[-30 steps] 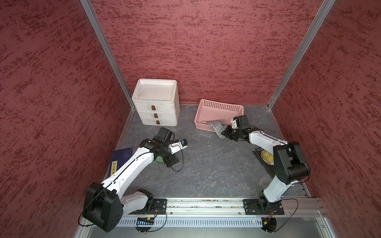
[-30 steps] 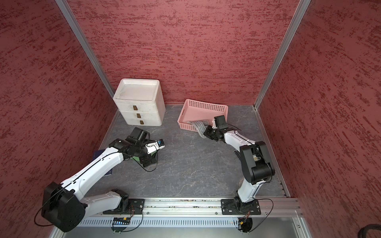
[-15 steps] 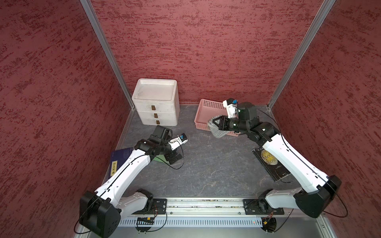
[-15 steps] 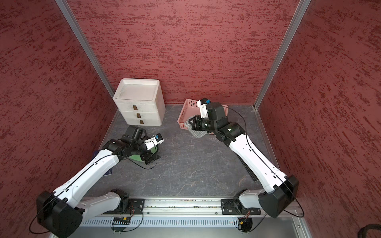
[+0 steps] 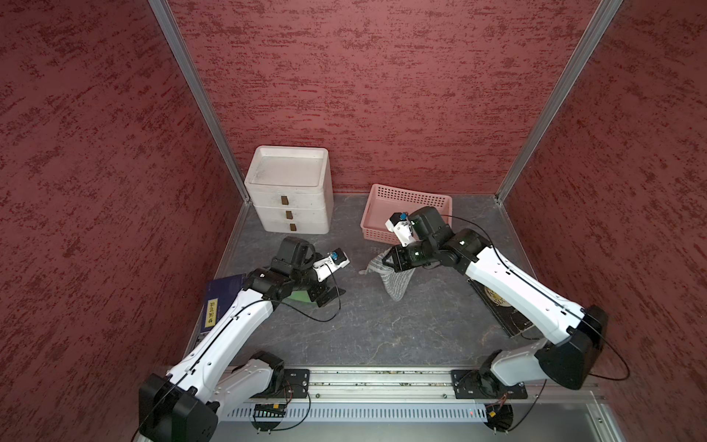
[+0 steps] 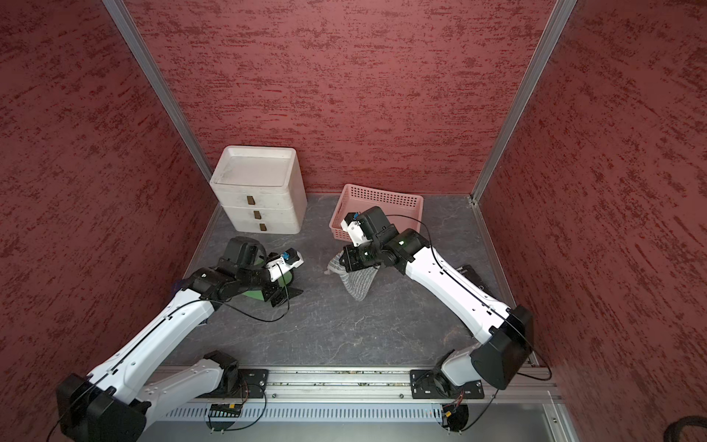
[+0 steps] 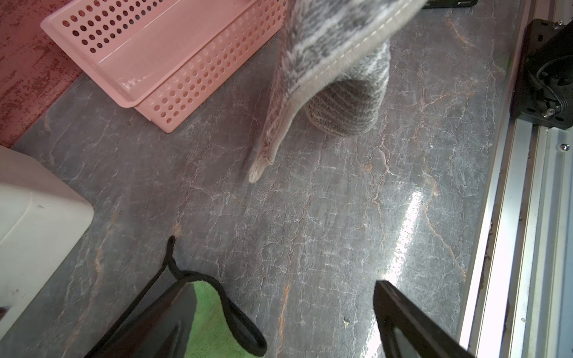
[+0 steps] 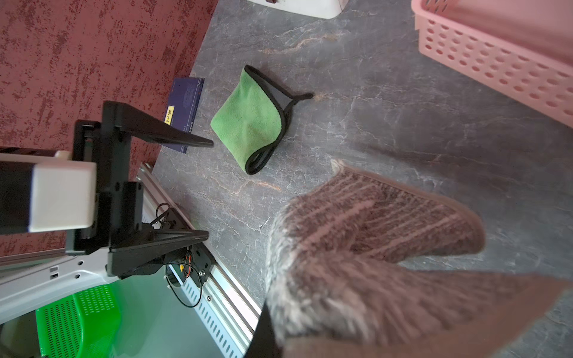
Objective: Fold the square dishcloth
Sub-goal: Flatten out the cleaning item at the center of the board.
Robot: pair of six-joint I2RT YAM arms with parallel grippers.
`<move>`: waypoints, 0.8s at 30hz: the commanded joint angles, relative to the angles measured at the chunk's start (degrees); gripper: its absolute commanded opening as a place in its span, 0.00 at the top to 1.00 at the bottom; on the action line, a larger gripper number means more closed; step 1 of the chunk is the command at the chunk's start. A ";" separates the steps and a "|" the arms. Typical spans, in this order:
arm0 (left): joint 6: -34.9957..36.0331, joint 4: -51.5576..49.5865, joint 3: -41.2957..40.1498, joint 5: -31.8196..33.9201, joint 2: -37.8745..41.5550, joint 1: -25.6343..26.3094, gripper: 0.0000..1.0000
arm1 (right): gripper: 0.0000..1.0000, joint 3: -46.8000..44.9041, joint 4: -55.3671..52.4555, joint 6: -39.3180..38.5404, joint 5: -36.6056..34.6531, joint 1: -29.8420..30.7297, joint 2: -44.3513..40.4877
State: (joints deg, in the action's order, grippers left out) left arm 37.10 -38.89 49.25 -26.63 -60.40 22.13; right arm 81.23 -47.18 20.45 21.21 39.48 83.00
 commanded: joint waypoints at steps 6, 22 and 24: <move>-6.88 17.94 -3.13 -2.77 -10.57 3.09 0.09 | 1.00 2.12 -0.29 -0.40 1.63 1.80 -0.88; -5.08 25.94 -1.49 -2.39 -20.40 4.02 0.49 | 1.00 -2.09 3.41 2.21 1.05 1.89 -4.69; -4.76 24.61 -1.15 -4.31 -19.78 4.30 0.48 | 1.00 -2.87 4.36 2.68 0.98 1.91 -5.53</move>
State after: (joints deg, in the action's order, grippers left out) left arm 31.77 -13.32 45.91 -27.51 -80.66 25.82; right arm 79.42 -45.28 22.24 21.91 40.91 79.42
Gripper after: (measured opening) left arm 0.519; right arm 0.054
